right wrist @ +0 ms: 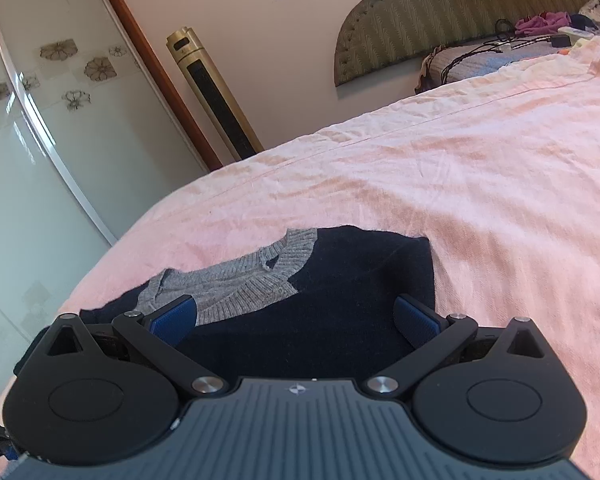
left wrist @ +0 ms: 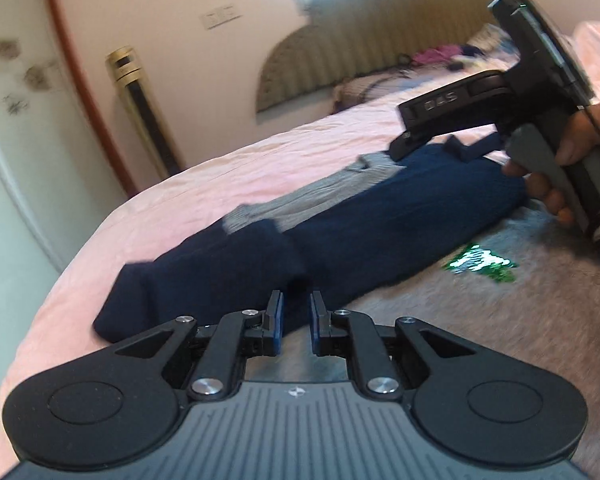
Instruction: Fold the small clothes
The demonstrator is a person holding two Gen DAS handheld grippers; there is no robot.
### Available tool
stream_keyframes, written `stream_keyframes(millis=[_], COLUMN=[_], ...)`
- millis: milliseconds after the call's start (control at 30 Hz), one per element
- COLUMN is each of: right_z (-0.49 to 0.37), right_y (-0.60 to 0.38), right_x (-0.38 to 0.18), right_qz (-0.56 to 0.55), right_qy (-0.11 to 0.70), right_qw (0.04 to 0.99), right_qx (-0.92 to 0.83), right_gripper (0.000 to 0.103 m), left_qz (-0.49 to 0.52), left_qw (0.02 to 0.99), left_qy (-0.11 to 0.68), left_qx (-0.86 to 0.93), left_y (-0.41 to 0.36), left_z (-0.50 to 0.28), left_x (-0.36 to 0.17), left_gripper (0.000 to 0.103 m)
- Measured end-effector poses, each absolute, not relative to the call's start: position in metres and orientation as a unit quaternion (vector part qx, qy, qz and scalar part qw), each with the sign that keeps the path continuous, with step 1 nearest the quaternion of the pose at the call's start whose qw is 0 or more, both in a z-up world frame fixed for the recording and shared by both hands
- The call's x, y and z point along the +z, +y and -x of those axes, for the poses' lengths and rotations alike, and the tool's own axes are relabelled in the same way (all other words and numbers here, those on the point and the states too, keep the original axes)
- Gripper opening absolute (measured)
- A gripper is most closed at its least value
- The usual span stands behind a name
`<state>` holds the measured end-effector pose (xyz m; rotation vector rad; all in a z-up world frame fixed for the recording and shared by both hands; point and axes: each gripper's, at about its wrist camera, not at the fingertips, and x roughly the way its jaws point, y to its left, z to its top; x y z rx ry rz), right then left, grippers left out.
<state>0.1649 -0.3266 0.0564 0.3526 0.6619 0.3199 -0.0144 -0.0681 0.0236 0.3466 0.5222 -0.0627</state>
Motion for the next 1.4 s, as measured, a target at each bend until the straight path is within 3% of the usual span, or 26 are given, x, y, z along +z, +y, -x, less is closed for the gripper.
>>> stream_keyframes(millis=[33, 100, 167, 300, 433, 600, 700, 833, 933, 1000, 1067, 1100, 1400], right_z=[-0.162, -0.151, -0.139, -0.129, -0.109, -0.107, -0.106, -0.095, -0.081, -0.071, -0.07, -0.073, -0.086], right_y=[-0.319, -0.298, -0.262, -0.171, -0.109, -0.113, -0.121, -0.118, -0.106, -0.092, -0.083, -0.081, -0.098], right_x=[0.064, 0.083, 0.104, 0.124, 0.11, 0.105, 0.114, 0.117, 0.112, 0.102, 0.094, 0.092, 0.097], right_qz=[-0.167, -0.177, -0.154, -0.071, 0.084, 0.091, 0.098, 0.16, 0.206, 0.249, 0.263, 0.257, 0.2], right_qy=[0.33, 0.32, 0.305, 0.325, 0.309, 0.322, 0.323, 0.304, 0.288, 0.277, 0.279, 0.281, 0.29], right_qw=[0.917, 0.909, 0.902, 0.867, 0.85, 0.837, 0.834, 0.829, 0.822, 0.815, 0.811, 0.814, 0.836], right_qx=[0.152, 0.2, 0.263, 0.372, 0.418, 0.433, 0.436, 0.441, 0.446, 0.445, 0.443, 0.437, 0.42], right_gripper=[0.103, 0.103, 0.103, 0.1, 0.079, 0.079, 0.079, 0.079, 0.078, 0.065, 0.041, 0.037, 0.034], left_qz=[-0.146, -0.1, -0.036, 0.078, 0.164, 0.167, 0.207, 0.293, 0.295, 0.283, 0.285, 0.287, 0.282], left_qw=[0.956, 0.961, 0.967, 0.962, 0.939, 0.937, 0.933, 0.899, 0.893, 0.897, 0.897, 0.896, 0.898], left_qy=[0.255, 0.256, 0.245, 0.226, 0.253, 0.261, 0.226, 0.193, 0.189, 0.194, 0.194, 0.195, 0.196], left_qx=[-0.02, 0.014, 0.059, 0.132, 0.167, 0.16, 0.192, 0.263, 0.282, 0.278, 0.277, 0.276, 0.275], left_y=[-0.058, -0.037, -0.012, 0.023, 0.054, 0.052, 0.067, 0.098, 0.103, 0.1, 0.1, 0.101, 0.099], left_z=[0.018, 0.025, 0.031, 0.035, 0.034, 0.034, 0.044, 0.058, 0.056, 0.054, 0.054, 0.056, 0.056], left_x=[0.023, 0.022, 0.022, 0.023, 0.016, 0.016, 0.015, 0.01, 0.009, 0.01, 0.01, 0.01, 0.009], left_gripper=[0.019, 0.053, 0.077, 0.079, 0.08, 0.08, 0.082, 0.084, 0.085, 0.09, 0.091, 0.091, 0.095])
